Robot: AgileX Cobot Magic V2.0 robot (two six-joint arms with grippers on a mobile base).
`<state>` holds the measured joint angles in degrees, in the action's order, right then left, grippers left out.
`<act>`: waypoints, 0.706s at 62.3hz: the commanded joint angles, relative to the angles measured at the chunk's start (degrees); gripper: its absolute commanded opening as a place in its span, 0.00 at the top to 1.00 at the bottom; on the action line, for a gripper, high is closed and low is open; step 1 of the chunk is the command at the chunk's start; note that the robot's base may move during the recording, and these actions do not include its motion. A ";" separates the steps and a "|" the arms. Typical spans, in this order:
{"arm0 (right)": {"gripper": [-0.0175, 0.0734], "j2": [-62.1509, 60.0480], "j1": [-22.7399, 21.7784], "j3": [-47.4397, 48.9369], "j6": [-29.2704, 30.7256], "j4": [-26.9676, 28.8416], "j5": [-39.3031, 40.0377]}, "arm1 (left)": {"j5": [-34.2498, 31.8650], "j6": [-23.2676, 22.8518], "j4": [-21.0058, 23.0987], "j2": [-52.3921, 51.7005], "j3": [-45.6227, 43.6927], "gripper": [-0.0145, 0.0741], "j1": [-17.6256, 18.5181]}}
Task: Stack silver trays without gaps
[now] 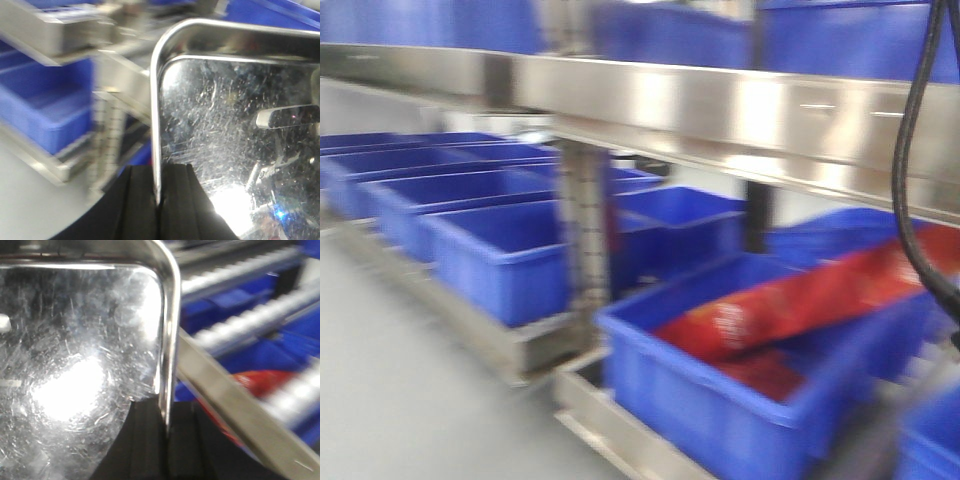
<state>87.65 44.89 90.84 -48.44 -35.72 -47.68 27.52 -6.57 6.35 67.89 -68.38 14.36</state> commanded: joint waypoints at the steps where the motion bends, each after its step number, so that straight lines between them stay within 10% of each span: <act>1: 0.89 -0.30 0.44 -0.06 0.91 -0.13 4.90 | -2.10 -0.07 2.24 -0.64 -0.95 0.86 0.64; 44: 0.89 -0.30 0.44 -0.06 0.91 -0.13 4.90 | -2.10 -0.07 2.24 -0.64 -0.95 0.86 0.64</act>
<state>87.65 44.89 90.84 -48.44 -35.83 -47.68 27.52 -6.57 6.35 67.89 -68.38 14.36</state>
